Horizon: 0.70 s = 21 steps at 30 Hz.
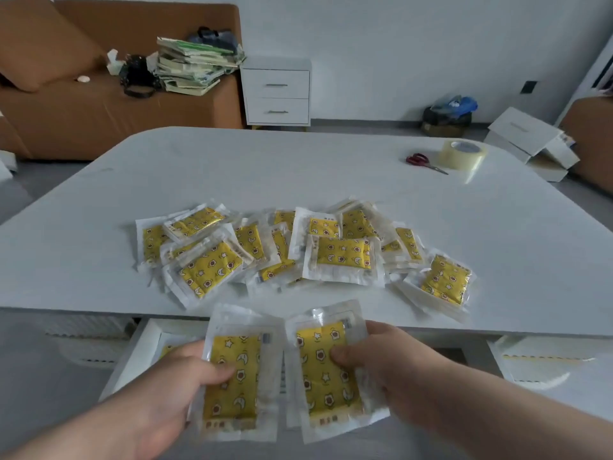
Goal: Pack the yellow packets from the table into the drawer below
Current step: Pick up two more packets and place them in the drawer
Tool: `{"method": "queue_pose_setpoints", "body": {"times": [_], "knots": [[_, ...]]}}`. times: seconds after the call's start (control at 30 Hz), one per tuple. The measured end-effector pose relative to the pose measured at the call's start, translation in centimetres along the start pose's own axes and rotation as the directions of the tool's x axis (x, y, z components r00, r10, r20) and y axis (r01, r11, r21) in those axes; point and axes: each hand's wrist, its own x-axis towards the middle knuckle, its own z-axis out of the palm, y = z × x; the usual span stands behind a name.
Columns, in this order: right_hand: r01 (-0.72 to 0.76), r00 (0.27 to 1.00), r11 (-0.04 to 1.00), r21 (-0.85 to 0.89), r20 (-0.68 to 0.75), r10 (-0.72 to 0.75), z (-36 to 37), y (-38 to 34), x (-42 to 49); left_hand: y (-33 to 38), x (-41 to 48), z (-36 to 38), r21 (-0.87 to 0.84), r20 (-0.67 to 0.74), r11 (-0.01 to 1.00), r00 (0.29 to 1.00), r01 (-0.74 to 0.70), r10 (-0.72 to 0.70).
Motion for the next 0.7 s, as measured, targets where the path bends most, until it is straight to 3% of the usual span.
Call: {"method": "queue_pose_setpoints", "body": {"times": [0.3, 0.47, 0.7], "knots": [[-0.144, 0.989, 0.984, -0.104, -0.047, 0.14, -1.7, 6.3, 4.1, -5.0, 5.7, 1.5, 0.268, -0.149, 0.946, 0.978, 0.181, -0.145], [-0.184, 0.977, 0.978, -0.098, -0.126, 0.171, -1.7, 7.9, 7.2, -6.4, 9.7, 1.8, 0.353, -0.082, 0.922, 0.987, 0.16, -0.14], [-0.179, 0.968, 0.964, -0.195, -0.21, 0.137, -0.1, 8.5, 10.7, -7.1, 13.3, 2.9, 0.491, -0.05, 0.871, 0.998, -0.004, 0.033]]}}
